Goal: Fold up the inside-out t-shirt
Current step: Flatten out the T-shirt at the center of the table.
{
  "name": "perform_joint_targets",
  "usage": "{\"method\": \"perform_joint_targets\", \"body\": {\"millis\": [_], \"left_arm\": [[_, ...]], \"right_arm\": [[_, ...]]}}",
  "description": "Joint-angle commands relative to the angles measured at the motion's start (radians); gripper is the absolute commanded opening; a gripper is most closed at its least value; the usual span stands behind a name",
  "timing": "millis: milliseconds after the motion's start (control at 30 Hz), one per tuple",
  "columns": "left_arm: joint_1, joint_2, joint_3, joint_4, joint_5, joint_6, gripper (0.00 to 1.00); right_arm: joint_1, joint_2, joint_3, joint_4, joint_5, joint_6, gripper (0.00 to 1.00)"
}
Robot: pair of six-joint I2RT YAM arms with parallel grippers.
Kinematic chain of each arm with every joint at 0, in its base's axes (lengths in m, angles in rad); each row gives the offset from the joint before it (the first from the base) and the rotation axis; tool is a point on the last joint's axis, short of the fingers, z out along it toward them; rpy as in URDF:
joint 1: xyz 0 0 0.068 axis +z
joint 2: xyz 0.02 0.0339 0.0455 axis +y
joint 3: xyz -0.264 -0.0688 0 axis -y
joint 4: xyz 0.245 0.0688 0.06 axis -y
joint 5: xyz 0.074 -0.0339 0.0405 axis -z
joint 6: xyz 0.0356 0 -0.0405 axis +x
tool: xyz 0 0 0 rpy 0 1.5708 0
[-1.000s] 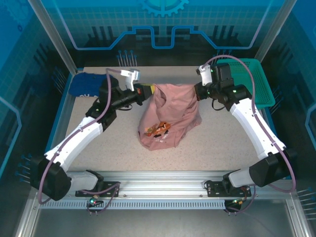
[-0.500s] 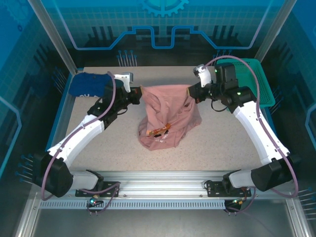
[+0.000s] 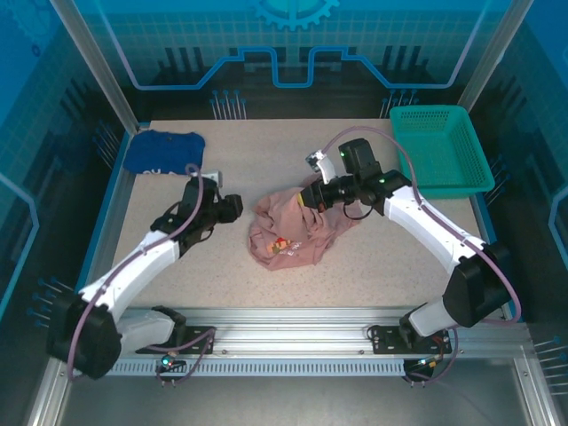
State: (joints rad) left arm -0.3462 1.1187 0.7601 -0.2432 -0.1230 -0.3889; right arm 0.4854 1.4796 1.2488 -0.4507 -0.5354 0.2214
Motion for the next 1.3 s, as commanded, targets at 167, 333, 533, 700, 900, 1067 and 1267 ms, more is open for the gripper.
{"method": "perform_joint_targets", "body": {"millis": [167,333,533,700,900,1067,1267], "left_arm": [[-0.04,0.011,-0.155,0.44,0.53,-0.275,0.7],[-0.029,0.185,-0.101,0.62,0.612,-0.346,0.71],[-0.027,0.356,-0.083,0.855,0.701,-0.487,0.74],[-0.027,0.451,-0.083,1.013,0.732,-0.571,0.71],[-0.026,0.491,-0.062,1.025,0.741,-0.584,0.36],[-0.014,0.384,-0.074,0.874,0.688,-0.484,0.03],[0.071,0.15,-0.11,0.585,0.601,-0.337,0.0]], "right_arm": [[0.008,0.005,0.0,0.056,-0.012,0.027,0.0],[0.008,0.004,0.007,0.047,-0.008,0.021,0.0],[0.007,-0.002,0.011,0.035,0.005,0.01,0.0],[0.007,-0.002,0.014,0.033,0.006,0.009,0.0],[0.006,0.0,0.021,0.023,0.02,0.003,0.0],[-0.006,-0.003,0.053,-0.023,0.104,-0.002,0.0],[0.067,0.019,0.111,-0.15,0.386,-0.047,0.24]]}}
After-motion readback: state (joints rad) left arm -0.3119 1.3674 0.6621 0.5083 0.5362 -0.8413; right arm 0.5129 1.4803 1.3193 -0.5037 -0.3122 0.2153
